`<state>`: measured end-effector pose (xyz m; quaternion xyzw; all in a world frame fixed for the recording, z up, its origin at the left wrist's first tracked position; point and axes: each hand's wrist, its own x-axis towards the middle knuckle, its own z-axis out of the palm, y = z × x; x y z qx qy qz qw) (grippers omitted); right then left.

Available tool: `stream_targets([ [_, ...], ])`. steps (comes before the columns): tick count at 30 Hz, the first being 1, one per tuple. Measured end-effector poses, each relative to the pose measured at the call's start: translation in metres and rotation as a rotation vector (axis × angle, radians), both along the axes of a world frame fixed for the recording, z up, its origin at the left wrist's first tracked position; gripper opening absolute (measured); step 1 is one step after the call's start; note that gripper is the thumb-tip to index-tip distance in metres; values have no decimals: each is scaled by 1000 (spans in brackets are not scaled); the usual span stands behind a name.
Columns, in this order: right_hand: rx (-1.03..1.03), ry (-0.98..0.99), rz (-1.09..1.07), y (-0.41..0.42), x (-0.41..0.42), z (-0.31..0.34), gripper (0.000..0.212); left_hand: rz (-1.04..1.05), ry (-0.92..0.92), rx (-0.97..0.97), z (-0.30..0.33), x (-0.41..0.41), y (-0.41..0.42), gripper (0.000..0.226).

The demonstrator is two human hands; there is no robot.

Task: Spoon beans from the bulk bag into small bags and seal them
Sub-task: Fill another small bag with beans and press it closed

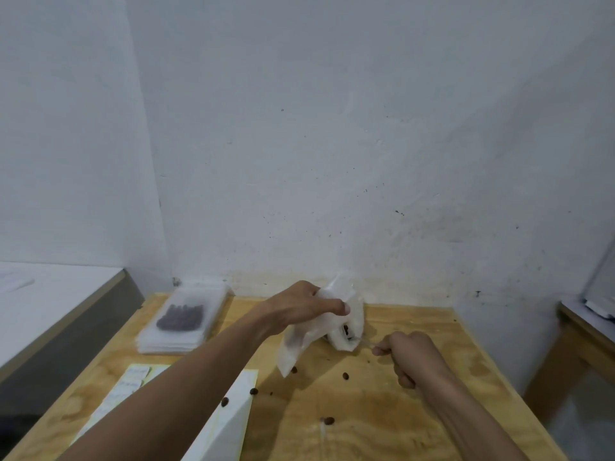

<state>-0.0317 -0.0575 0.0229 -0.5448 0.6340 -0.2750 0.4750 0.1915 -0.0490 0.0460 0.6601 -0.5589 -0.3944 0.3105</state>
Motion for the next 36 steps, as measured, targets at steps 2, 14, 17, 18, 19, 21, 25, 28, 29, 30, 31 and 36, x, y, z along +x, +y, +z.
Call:
stream_targets([
  [2, 14, -20, -4, -5, -1, 2, 19, -12, -26, -9, 4, 11, 5, 53],
  [14, -131, 111, 67, -24, -7, 69, 13, -64, -350, -62, 1, 45, 29, 90],
  [17, -225, 187, 153, -16, 1, 88, 14, -48, -341, -103, 1, 40, 33, 91],
  [18, -282, 266, 206, -13, 5, 91, 14, -49, -339, -117, 1, 38, 32, 91],
  [19, -354, 338, 255, -9, 9, 93, 14, -45, -340, -118, 2, 37, 33, 90],
  [21, -469, 349, 287, -5, 17, 90, 21, -41, -334, -115, 3, 34, 32, 86],
  [25, -674, 413, 261, -4, 20, 87, 22, -1, -201, -107, 8, 34, 32, 54],
  [28, -738, 410, 107, -14, 8, 84, 24, 58, -21, -134, 12, 39, 35, 51],
  [29, -738, 428, 88, -19, 5, 78, 26, 54, 47, -133, 13, 40, 36, 51],
  [30, -726, 456, 90, -21, 5, 69, 27, 32, 106, -127, 16, 39, 38, 48],
  [31, -709, 489, 103, -21, 6, 58, 27, -2, 139, -106, 18, 37, 38, 45],
  [36, -646, 574, 208, -15, 25, 18, 36, -30, -48, 76, 16, 11, 27, 57],
])
